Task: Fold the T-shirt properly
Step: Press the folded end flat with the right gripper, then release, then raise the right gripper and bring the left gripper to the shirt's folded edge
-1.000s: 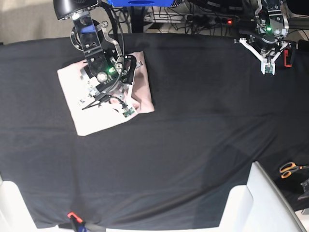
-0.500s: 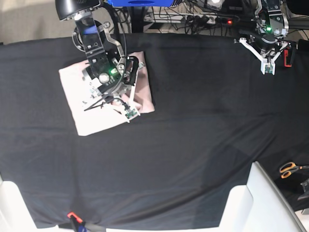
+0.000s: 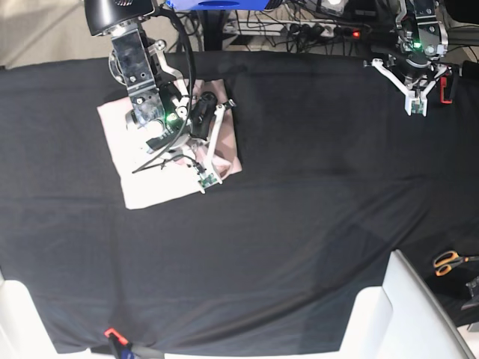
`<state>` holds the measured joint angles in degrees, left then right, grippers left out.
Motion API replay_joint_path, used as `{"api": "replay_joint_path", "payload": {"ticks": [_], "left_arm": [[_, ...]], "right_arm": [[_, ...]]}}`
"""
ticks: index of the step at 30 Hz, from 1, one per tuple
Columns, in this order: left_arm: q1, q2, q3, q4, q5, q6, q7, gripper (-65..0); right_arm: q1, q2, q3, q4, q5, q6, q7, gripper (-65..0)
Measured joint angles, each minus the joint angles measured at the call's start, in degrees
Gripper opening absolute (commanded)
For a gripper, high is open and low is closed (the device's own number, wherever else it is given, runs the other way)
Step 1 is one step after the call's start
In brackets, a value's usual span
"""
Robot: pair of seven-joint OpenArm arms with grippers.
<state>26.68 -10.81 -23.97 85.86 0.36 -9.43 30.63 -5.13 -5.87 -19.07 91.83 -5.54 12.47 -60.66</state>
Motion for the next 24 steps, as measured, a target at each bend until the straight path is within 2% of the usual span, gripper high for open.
{"api": "replay_joint_path", "payload": {"ticks": [4, 6, 13, 18, 20, 22, 23, 24], "left_arm": [[0.0, 0.0, 0.0, 0.0, 0.0, 0.0, 0.0, -65.0], [0.0, 0.0, 0.0, 0.0, 0.0, 0.0, 0.0, -65.0], [0.0, 0.0, 0.0, 0.0, 0.0, 0.0, 0.0, -65.0], [0.0, 0.0, 0.0, 0.0, -0.2, 0.0, 0.0, -65.0], [0.0, 0.2, 0.0, 0.0, -0.5, -0.2, 0.0, -65.0], [0.0, 0.9, 0.4, 0.3, -1.0, -1.9, 0.2, -65.0], [0.3, 1.0, 1.3, 0.9, -2.8, -4.4, 0.5, -65.0], [0.7, 1.0, 2.2, 1.9, -6.1, -8.3, 0.6, -65.0]], "right_arm": [[0.0, 0.0, 0.0, 0.0, 0.0, 0.0, 0.0, -44.3], [0.0, 0.0, 0.0, 0.0, 1.4, 0.0, 0.0, -40.5], [1.8, 0.6, 0.0, 0.3, 18.8, 0.2, 0.0, -40.7], [3.0, 4.8, 0.1, 9.1, 28.3, -0.4, 0.0, -40.7], [3.0, 6.8, 0.4, 13.2, 29.5, -0.3, 0.1, -40.7], [2.8, 7.8, 4.9, 14.1, 30.7, -3.7, 0.3, -40.7], [2.5, 8.1, 8.5, 13.8, 29.7, -6.8, 1.4, -40.7], [1.9, 8.7, 12.2, 13.2, 28.7, -8.8, 2.7, -40.7]]}}
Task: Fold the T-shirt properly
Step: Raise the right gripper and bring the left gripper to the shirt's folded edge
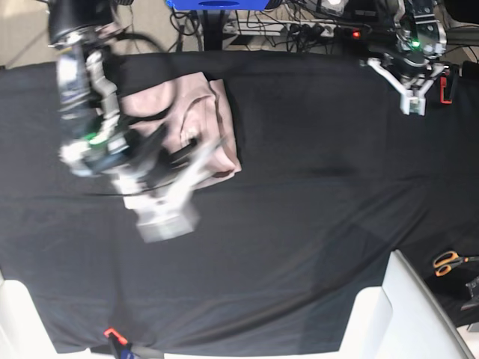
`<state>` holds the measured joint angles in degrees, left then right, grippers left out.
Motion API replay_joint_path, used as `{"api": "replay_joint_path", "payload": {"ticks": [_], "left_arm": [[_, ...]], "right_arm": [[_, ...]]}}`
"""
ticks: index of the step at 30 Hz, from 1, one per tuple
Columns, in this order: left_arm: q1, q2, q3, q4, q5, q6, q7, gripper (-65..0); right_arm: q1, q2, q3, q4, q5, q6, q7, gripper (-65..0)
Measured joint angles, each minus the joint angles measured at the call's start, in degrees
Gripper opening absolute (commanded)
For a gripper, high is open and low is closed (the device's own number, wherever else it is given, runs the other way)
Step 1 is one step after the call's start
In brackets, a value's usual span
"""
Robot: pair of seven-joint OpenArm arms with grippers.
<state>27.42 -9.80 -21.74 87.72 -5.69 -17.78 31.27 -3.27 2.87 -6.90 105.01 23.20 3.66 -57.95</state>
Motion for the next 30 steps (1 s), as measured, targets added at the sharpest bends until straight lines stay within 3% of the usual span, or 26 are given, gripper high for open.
{"api": "replay_joint_path", "payload": {"ticks": [2, 6, 7, 10, 13, 16, 22, 30], "left_arm": [[0.4, 0.4, 1.5, 1.9, -7.7, -6.6, 1.6, -65.0], [0.4, 0.2, 1.5, 2.6, -21.9, -12.7, 5.9, -65.0], [0.3, -0.2, 1.4, 2.3, -25.7, -14.8, 6.2, -60.9], [-0.4, -0.2, 1.4, 0.6, -35.3, -22.0, 5.8, -37.5], [-1.0, -0.6, 1.6, -2.9, -41.4, -21.5, 6.1, -13.3], [-3.8, -1.2, 4.5, -8.0, -43.8, -21.3, 10.9, -2.5], [-8.9, 2.4, 12.4, -11.9, -43.6, -21.5, 10.5, -5.6], [-9.3, 4.4, 15.2, -7.4, -41.4, -21.3, 10.9, -5.6]], "right_arm": [[-2.3, 0.9, 6.6, -0.9, -0.4, -1.0, 1.3, -40.7], [-6.2, 4.2, 11.4, -3.4, 0.0, 0.1, 2.9, -40.7], [-6.7, 4.9, 11.5, -4.3, 0.2, 0.5, 4.3, -40.7], [-9.4, 6.4, 11.4, -6.4, 0.8, 1.2, 9.0, -40.7], [-12.5, 7.7, 11.2, -9.7, 0.6, 0.9, 11.4, -40.7], [-12.7, 7.7, 11.1, -12.8, 0.6, 2.0, 13.6, -40.7], [-12.5, 7.7, 11.1, -15.8, 0.7, 3.4, 14.4, -40.7], [-12.5, 7.7, 11.3, -16.1, 0.6, 3.4, 14.4, -40.7]]}}
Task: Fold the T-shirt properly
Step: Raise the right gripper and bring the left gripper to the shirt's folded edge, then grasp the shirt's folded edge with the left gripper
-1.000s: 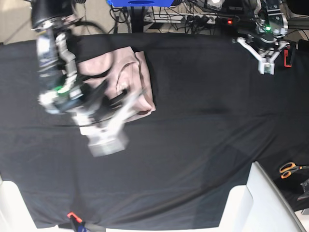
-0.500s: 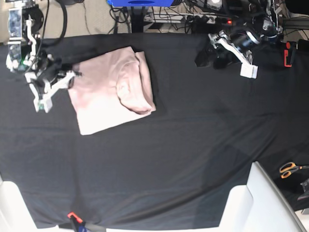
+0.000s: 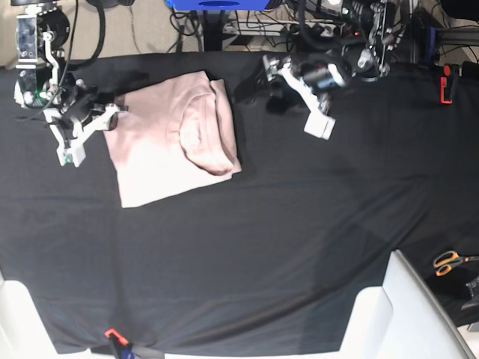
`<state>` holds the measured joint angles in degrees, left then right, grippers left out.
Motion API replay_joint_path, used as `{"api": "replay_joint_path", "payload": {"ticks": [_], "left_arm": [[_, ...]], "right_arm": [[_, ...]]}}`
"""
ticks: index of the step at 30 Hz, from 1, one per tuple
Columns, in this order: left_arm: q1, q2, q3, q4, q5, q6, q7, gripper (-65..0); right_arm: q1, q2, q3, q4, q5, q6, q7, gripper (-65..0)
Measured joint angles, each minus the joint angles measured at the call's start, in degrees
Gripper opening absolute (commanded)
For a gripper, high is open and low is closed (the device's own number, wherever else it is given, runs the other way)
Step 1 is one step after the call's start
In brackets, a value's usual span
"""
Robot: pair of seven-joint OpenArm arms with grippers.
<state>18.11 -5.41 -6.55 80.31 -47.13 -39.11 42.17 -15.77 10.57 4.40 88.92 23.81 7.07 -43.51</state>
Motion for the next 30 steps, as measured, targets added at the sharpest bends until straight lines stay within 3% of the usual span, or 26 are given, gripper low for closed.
{"api": "replay_joint_path", "payload": {"ticks": [11, 20, 24, 30], "left_arm": [[-4.0, 0.9, -0.4, -0.9, 0.3, 0.0, 0.0, -5.6], [-9.2, 5.5, 0.8, -8.1, 0.4, 0.1, 0.1, -5.6], [-11.9, 5.9, 6.6, -10.1, 0.4, 0.0, -0.1, -5.6], [-15.6, 7.8, 7.5, -18.7, -0.1, -0.2, -4.3, -5.6]], "right_arm": [[-1.6, -0.3, 0.2, 14.1, 0.2, 0.0, -0.9, -40.7], [-1.9, -0.3, 8.2, 14.3, 0.0, -0.2, -1.1, -40.7], [-1.9, -0.2, 9.4, 14.2, 0.0, -0.1, -1.1, -40.7], [-1.9, -0.1, 9.5, 14.2, 0.0, 0.0, -1.1, -40.7]]}}
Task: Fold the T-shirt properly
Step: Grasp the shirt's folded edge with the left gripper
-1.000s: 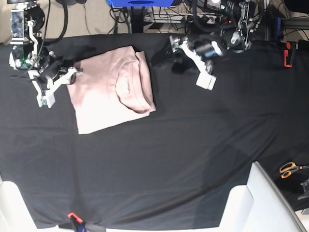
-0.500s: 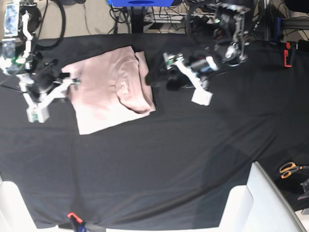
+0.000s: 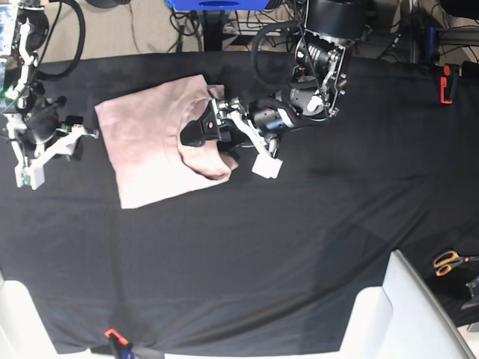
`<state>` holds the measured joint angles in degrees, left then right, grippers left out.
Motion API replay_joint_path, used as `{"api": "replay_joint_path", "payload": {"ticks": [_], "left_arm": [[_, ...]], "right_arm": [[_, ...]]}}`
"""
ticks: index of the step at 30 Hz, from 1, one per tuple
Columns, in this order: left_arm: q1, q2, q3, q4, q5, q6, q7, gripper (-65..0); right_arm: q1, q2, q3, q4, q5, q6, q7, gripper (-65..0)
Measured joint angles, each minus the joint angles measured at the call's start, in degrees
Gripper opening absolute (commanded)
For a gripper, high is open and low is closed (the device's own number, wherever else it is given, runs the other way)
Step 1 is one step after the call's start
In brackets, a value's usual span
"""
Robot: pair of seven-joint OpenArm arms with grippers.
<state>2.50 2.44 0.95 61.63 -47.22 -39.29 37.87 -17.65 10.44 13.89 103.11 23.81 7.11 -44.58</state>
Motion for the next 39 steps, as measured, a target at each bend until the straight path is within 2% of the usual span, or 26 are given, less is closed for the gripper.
{"api": "replay_joint_path", "payload": {"ticks": [6, 8, 11, 14, 15, 23, 26, 29, 33, 39], "left_arm": [[-0.4, 0.5, -0.5, -1.3, 2.3, -0.2, -0.4, -5.9], [-0.4, 0.5, -0.5, -1.4, 3.6, -0.3, -0.9, -9.9], [-0.4, 0.4, -0.3, -1.6, 4.4, 0.1, -3.0, -29.1], [-0.2, 0.3, -0.2, -1.6, 4.8, 0.2, -3.0, -57.4], [-0.2, 0.3, -0.2, -1.5, 4.8, 0.2, -3.0, -65.0], [-1.7, 0.0, -0.1, -1.4, 5.0, 0.2, -2.7, -65.0], [-1.8, -1.4, 0.0, 0.7, 4.8, 0.2, -2.4, -65.0], [-1.8, -2.3, -0.5, 2.5, 5.0, 0.4, 2.0, -65.0], [-1.6, -3.0, 0.1, 5.1, 4.7, 4.8, 2.3, -65.0], [-1.6, -5.3, 0.2, 4.9, 4.8, 6.1, 2.3, -65.0]], "right_arm": [[0.0, 0.0, 0.0, 0.0, 0.0, 0.0, 0.0, -40.7], [0.0, 0.0, 0.0, 0.0, 0.0, 0.0, 0.0, -40.7], [0.0, 0.0, 0.0, 0.0, 0.0, 0.0, 0.0, -40.7], [0.0, 0.0, 0.0, 0.0, 0.0, 0.0, 0.0, -40.7], [0.0, 0.0, 0.0, 0.0, 0.0, 0.0, 0.0, -40.7], [0.0, 0.1, 0.0, -2.5, 0.0, 0.0, 0.0, -40.7], [0.0, 0.1, 0.0, -2.6, 0.0, 0.0, 0.1, -40.7], [0.0, 0.0, 0.0, -2.6, 0.0, 0.0, 0.1, -40.7], [0.0, 0.0, 0.0, -2.6, 0.0, 0.0, 0.2, -40.7], [0.2, -0.2, -0.3, -2.6, 0.2, 0.0, 0.2, -40.7]]}}
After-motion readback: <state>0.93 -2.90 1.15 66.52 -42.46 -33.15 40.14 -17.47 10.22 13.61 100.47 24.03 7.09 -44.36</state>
